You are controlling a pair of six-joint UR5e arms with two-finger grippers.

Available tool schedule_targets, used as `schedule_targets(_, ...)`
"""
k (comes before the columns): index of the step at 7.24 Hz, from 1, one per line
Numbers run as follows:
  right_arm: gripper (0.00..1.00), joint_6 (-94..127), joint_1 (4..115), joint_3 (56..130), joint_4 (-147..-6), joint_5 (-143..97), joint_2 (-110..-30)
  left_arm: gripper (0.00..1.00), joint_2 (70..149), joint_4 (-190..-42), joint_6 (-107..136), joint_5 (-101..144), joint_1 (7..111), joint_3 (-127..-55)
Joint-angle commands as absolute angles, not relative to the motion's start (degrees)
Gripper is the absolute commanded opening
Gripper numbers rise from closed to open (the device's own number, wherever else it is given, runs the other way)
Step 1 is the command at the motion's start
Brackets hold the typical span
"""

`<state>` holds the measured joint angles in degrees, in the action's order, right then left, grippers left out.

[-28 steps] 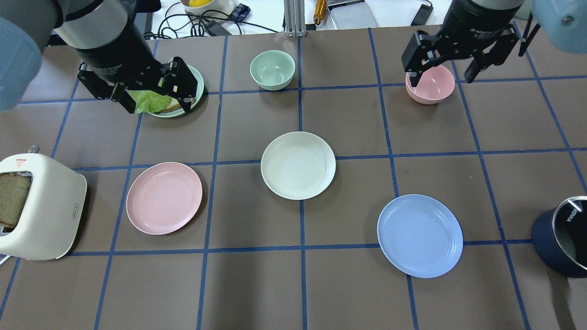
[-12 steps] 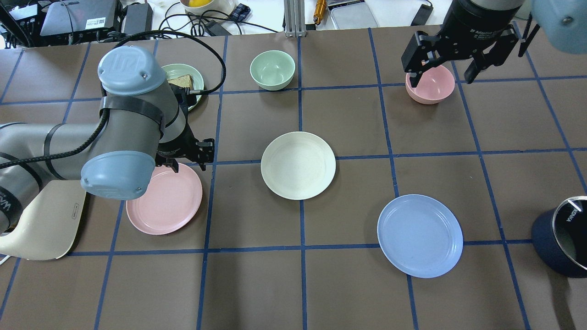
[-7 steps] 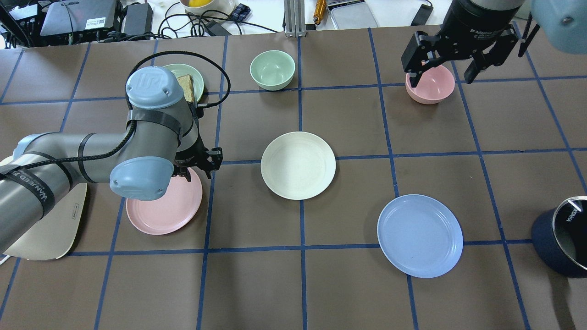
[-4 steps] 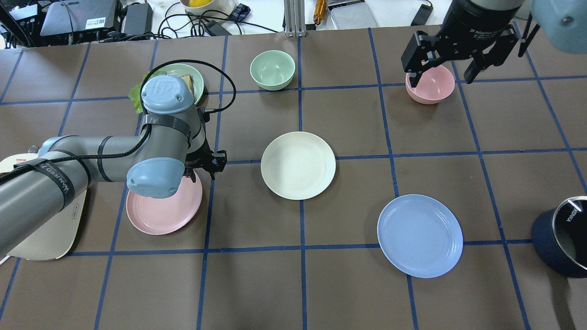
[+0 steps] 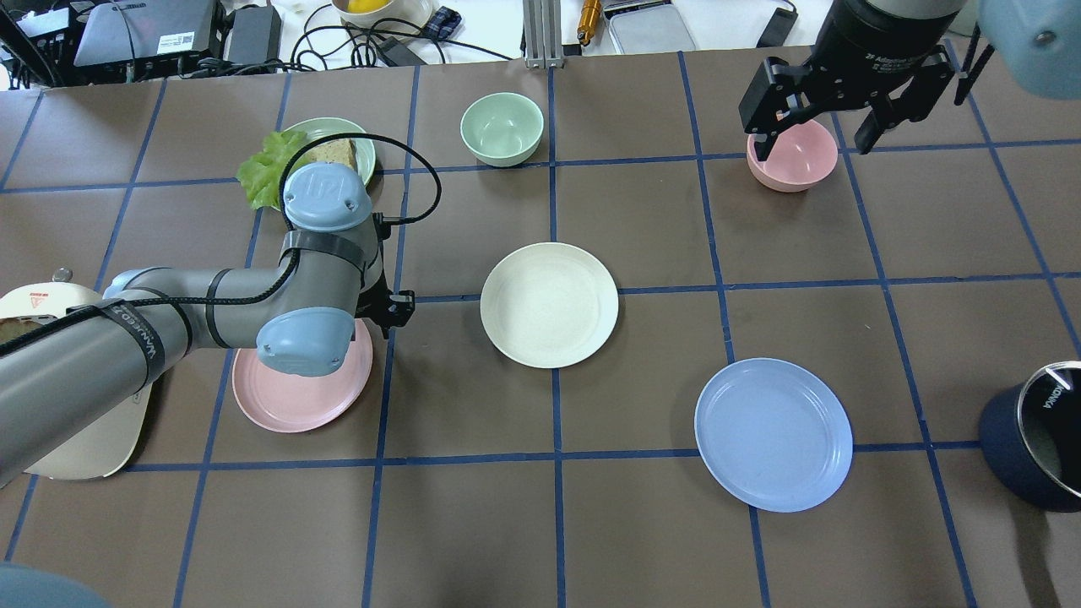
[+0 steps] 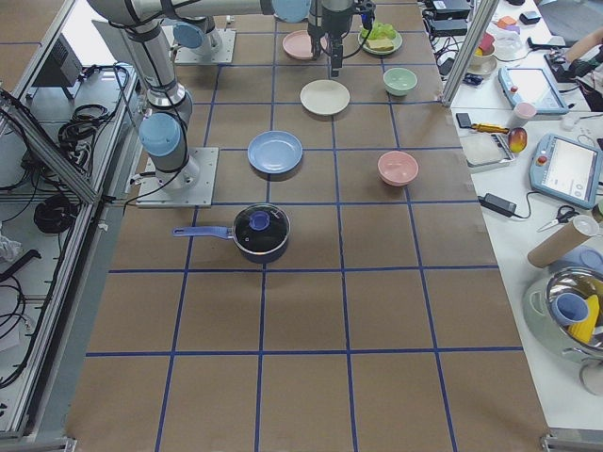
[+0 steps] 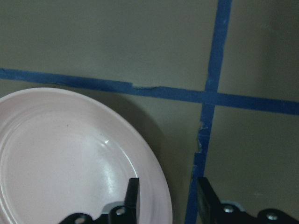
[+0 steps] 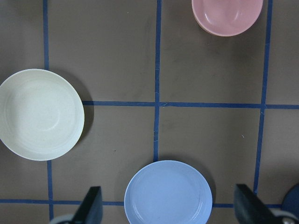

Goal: Stack three plates with pink and blue
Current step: 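Grasp the pink plate rim with the left gripper and lift it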

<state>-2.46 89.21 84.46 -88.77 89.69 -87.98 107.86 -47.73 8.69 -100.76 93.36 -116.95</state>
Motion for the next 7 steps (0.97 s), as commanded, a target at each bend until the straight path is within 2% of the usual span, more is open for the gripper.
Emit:
schedule_targets(1, 1.00, -2.46, 89.21, 84.46, -88.77, 89.65, -87.98, 0.28, 108.54, -46.50, 4.58, -102.91, 93.43, -117.42)
schedule_targets(2, 1.00, -2.46, 89.21, 84.46, -88.77, 89.74, -87.98, 0.26, 108.89, -46.41, 4.57, -102.83, 93.43, -117.51)
schedule_targets(3, 1.00, -2.46, 89.21, 84.46, -88.77, 89.65, -87.98, 0.06, 109.42, -45.71, 4.14, -102.75, 93.43, -117.51)
schedule_targets(4, 1.00, -2.46, 89.21, 84.46, -88.77, 89.74, -87.98, 0.00, 109.77, -45.36, 4.04, -102.83, 93.43, -117.42)
schedule_targets(7, 1.00, -2.46, 89.21, 84.46, -88.68, 89.74, -87.98, 0.00, 107.94, -45.87, 3.78, -102.92, 93.95, -115.33)
